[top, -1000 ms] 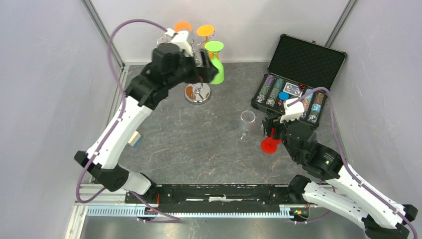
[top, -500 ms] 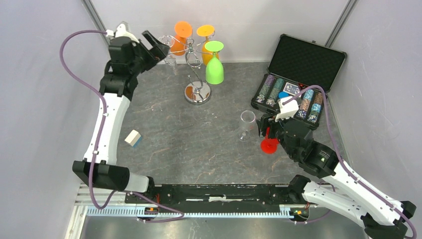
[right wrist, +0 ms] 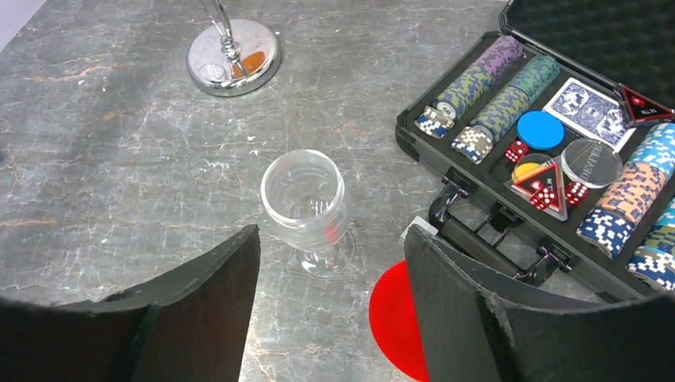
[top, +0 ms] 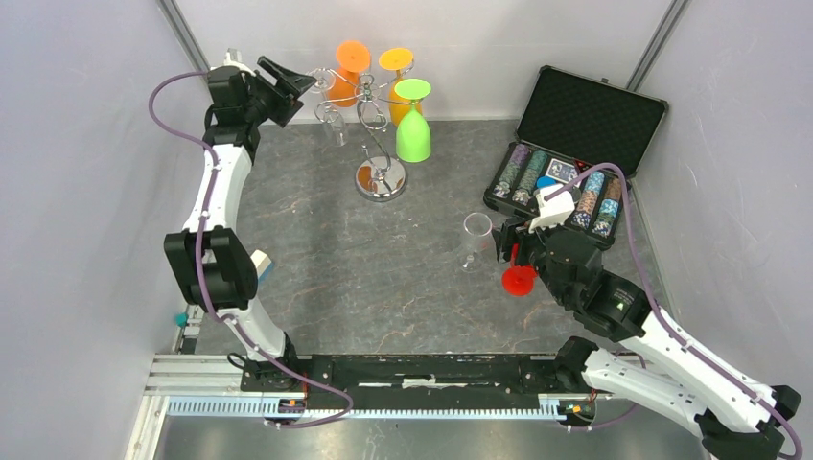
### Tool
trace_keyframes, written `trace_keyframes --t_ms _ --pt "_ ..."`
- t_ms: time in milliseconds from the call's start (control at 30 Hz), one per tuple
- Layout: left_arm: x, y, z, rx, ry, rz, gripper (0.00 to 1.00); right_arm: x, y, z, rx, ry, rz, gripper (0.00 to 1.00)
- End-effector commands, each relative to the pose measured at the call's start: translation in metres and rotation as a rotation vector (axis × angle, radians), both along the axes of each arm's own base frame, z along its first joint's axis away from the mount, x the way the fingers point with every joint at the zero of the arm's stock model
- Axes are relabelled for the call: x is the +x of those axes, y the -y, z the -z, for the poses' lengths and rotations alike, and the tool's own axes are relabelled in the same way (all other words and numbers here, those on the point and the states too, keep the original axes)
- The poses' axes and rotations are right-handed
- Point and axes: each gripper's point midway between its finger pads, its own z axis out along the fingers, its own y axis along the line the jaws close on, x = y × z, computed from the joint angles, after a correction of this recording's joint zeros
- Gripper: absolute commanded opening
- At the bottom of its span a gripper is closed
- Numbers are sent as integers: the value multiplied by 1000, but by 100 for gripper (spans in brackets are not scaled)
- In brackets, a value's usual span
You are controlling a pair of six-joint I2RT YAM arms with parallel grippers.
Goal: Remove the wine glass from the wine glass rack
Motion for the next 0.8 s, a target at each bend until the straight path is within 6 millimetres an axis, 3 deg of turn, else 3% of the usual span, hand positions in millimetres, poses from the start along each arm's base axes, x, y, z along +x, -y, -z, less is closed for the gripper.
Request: trace_keyframes --t_ms 0,100,200,500,767 --pt "5 10 -46 -78 152 72 82 1 -4 -7 33 15 -4 72" --pt "11 11 -40 -106 132 75 80 1 -5 -3 34 9 -8 72" --pt "16 10 -34 -134 110 72 72 1 -6 -1 38 5 -9 72" --pt "13 12 -29 -167 70 69 34 2 -7 3 34 0 -10 71" --pt "7 14 -40 -174 75 84 19 2 -7 5 33 2 -7 71"
